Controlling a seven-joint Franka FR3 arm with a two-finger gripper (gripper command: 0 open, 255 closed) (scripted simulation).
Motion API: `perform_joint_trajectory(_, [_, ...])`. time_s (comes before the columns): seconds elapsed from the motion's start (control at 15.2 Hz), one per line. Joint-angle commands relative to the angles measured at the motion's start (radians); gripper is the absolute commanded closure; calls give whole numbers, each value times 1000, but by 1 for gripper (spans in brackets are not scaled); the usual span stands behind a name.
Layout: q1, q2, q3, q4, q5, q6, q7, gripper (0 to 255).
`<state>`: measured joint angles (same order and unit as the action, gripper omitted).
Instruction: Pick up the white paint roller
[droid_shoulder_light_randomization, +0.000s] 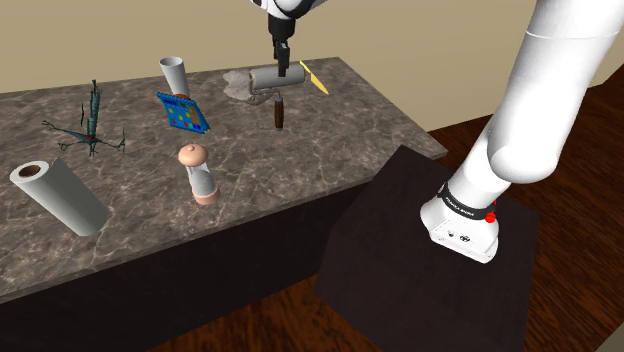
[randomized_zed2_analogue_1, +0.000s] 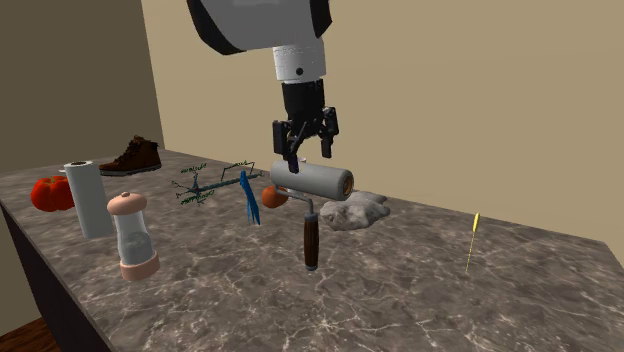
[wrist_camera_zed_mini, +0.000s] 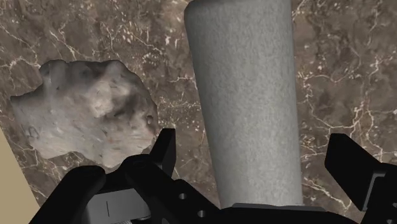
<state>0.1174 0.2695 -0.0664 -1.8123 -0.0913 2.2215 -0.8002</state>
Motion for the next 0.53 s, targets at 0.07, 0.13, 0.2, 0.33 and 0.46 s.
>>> perform_joint_trajectory(0.07, [0, 20, 1, -16, -1, 37, 1, 0])
perform_joint_trajectory(0.13, [0, 25, 1, -22, -1, 48, 2, 0])
perform_joint_trajectory(0.2, [0, 31, 0, -28, -2, 60, 3, 0])
perform_joint_trajectory(0.33, [0, 34, 0, -31, -2, 67, 4, 0])
perform_joint_trajectory(0.46, [0, 34, 0, -31, -2, 66, 4, 255])
